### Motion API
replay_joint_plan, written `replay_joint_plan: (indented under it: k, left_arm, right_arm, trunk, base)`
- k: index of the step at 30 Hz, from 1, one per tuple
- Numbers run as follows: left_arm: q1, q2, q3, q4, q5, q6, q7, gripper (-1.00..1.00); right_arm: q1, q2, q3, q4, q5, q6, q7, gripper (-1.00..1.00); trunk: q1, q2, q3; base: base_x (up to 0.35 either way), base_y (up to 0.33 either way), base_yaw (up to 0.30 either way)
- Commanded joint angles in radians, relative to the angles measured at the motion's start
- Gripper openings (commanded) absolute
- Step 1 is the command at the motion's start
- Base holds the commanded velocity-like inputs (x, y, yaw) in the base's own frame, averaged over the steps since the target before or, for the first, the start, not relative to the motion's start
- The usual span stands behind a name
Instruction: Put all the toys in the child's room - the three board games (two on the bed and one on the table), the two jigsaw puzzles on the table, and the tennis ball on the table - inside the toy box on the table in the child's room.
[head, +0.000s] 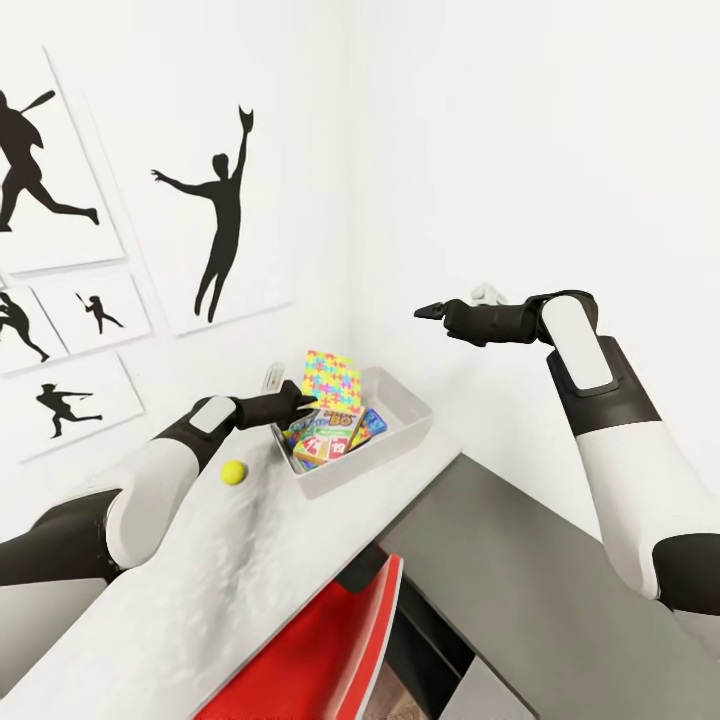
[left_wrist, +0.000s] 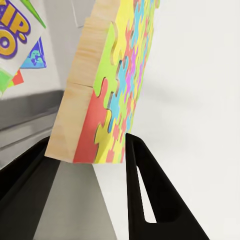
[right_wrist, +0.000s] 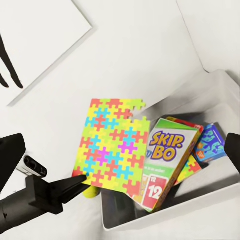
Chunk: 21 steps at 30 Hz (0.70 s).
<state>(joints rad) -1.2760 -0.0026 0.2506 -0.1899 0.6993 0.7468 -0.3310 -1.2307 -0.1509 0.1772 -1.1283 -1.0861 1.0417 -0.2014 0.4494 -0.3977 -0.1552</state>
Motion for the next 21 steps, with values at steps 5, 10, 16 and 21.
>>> replay_joint_plan:
  k: [5,10,16,21]
  left_arm:
    - [-0.007,0.001,0.007,-0.002,-0.004,0.003,-0.002,-1.0]
    - [-0.013,0.002,0.007,-0.036,-0.004,0.005,-0.001,-1.0]
    - [-0.014,0.001,0.008,-0.069,-0.004,0.004,0.0,-1.0]
    - [-0.014,-0.003,0.008,-0.072,-0.004,-0.006,0.0,-1.0]
  right_arm:
    - [-0.001,-0.001,0.003,-0.001,-0.011,0.001,-0.01,1.0]
    - [-0.002,-0.001,0.003,-0.001,-0.011,0.001,-0.01,1.0]
    - [-0.002,-0.001,0.003,-0.001,-0.011,0.001,-0.01,1.0]
    - [-0.002,-0.001,0.002,-0.001,-0.01,0.001,-0.01,1.0]
  trunk:
    - [0.001,-0.002,-0.01]
    - [0.001,-0.002,-0.018]
    - [0.001,-0.002,-0.028]
    - [0.001,-0.002,-0.036]
  base:
    - [0.0,0.0,0.0]
    - [0.0,0.0,0.0]
    - [0.0,0.0,0.0]
    - [0.0,0.0,0.0]
